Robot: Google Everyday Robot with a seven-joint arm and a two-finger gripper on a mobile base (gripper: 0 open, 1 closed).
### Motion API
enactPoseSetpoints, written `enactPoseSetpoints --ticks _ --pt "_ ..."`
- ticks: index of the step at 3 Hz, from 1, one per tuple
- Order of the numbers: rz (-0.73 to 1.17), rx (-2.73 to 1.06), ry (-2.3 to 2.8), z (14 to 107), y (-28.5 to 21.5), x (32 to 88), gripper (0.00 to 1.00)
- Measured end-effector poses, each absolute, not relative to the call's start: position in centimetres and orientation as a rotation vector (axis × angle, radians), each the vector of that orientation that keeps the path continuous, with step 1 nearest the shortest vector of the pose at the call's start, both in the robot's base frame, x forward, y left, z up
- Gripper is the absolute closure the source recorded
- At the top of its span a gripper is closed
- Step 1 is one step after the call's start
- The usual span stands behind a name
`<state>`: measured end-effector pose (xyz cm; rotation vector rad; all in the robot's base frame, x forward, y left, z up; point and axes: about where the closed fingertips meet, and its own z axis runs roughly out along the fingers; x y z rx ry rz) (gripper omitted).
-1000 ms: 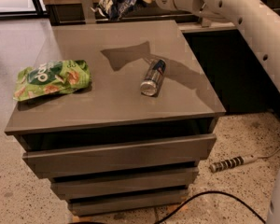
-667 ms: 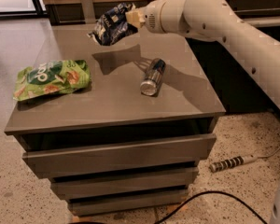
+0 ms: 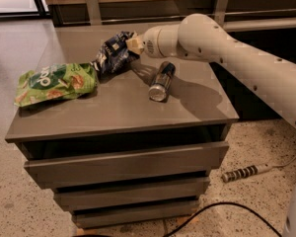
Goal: Move blue chip bag near green rice chip bag
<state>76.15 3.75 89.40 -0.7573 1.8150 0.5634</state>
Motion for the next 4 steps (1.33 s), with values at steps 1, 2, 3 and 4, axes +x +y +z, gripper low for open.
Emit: enactPoseSetpoints --ticks 1,2,3,4 --pt "0.569 -0.756 1.843 88.2 4.1 75.8 0.85" --pt "0.600 -0.781 1.851 87.8 4.7 75.2 0.62" --pt "0.627 -0.797 1.852 88.0 5.5 74.5 0.38" --pt "0.634 -0.786 1.857 88.2 5.5 74.1 0.15"
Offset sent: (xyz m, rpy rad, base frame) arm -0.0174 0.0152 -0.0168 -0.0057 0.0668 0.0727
